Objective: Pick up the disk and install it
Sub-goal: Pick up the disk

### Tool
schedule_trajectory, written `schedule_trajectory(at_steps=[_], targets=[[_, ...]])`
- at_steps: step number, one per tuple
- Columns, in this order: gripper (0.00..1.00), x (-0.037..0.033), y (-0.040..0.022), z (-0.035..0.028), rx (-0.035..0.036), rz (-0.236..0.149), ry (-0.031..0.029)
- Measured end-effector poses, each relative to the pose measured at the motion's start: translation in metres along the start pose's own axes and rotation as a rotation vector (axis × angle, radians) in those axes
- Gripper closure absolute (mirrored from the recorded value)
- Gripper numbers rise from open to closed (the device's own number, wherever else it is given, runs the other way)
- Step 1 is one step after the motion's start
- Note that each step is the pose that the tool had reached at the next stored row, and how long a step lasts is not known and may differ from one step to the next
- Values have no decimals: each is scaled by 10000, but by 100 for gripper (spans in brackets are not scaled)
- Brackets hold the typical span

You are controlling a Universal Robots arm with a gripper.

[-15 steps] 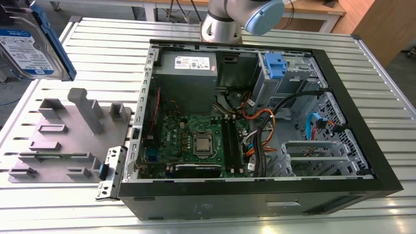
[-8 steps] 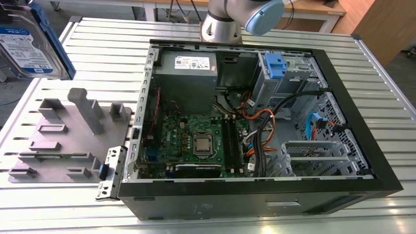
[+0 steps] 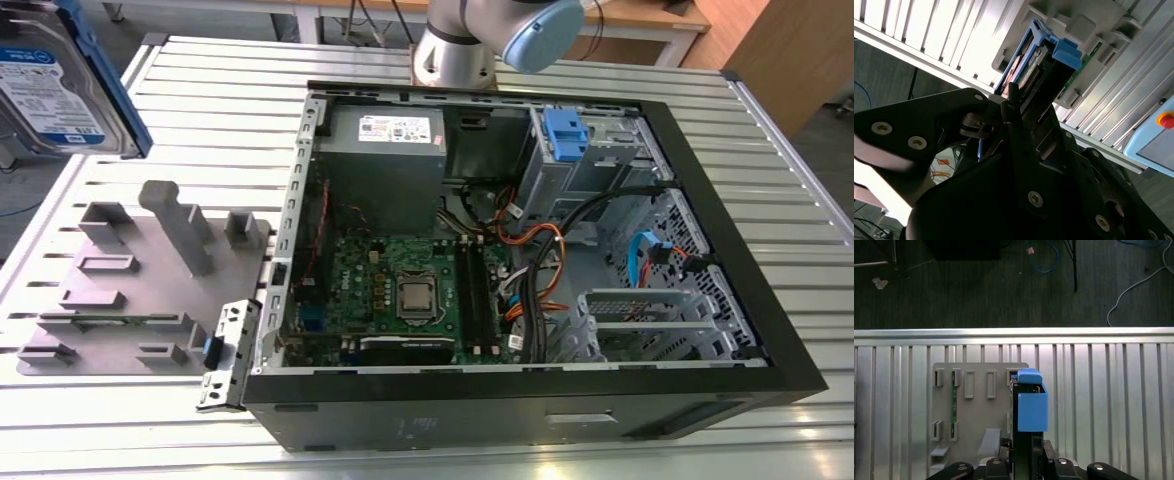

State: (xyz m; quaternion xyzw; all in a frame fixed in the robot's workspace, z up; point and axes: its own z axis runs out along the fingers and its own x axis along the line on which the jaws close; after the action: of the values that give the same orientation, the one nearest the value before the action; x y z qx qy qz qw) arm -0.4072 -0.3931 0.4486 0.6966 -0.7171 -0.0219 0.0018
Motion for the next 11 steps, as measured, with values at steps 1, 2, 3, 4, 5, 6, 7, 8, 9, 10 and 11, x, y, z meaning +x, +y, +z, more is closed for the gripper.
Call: schedule_trajectory(at_steps=[1,2,3,4,5,6,7,8,9,10,11], targets=[[65,0,0,-8,0,0,0],[65,0,0,-16,0,0,0],[65,-1,0,-22,0,0,0],[65,-1,1,-25,-1,0,1],[65,-1,1,-25,0,0,0],[65,-1,1,-25,1,0,0],[65,-1,1,-26,0,0,0],[65,-1,1,-27,0,0,0],[65,-1,1,-27,0,0,0],[65,-1,1,-29,-1,0,1],[65,-1,1,-31,-2,0,1]])
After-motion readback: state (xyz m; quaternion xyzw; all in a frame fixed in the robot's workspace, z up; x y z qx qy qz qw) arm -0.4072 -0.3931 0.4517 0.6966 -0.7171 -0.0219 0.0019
